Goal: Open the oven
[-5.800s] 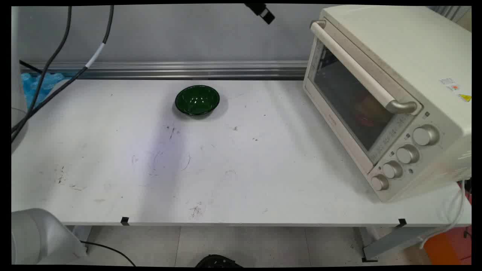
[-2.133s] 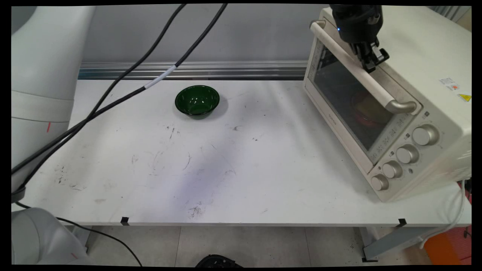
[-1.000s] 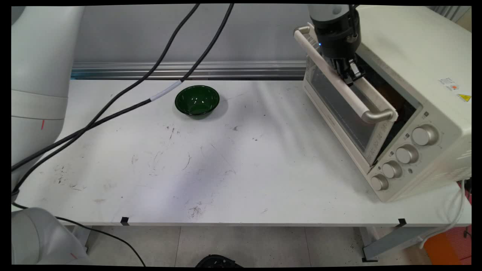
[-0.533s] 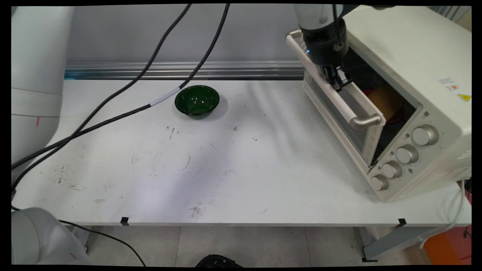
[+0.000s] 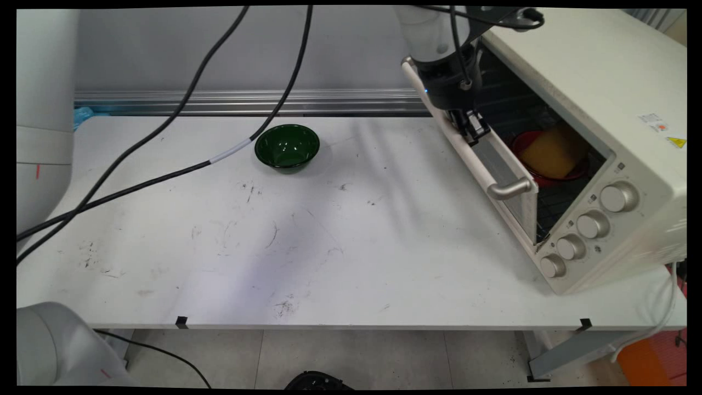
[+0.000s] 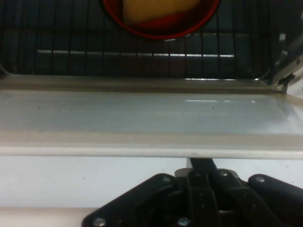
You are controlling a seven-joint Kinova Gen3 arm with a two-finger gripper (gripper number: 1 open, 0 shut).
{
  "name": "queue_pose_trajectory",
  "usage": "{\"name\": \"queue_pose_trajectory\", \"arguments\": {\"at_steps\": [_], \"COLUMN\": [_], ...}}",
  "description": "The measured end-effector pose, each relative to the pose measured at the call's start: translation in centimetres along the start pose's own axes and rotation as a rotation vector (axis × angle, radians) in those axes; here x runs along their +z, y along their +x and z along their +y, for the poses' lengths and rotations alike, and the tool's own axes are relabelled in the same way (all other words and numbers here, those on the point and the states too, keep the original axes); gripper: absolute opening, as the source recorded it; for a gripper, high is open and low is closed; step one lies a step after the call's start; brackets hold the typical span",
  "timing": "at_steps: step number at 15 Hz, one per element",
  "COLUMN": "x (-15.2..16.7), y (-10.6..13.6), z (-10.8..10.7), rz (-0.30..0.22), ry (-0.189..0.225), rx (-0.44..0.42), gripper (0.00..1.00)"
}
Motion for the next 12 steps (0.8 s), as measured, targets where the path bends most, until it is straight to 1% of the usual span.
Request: {"name": "queue_pose_trajectory", "arguments": {"at_steps": [6,12], "x": [-0.1,0.3], "y": [-2.9,-6.0], "z": [-0.5,-1.1], "rz": [0.018,0.038], "ry": [-0.012,-0.016], "rx": [-0.013,0.013], "gripper": [0.0,0.0]}}
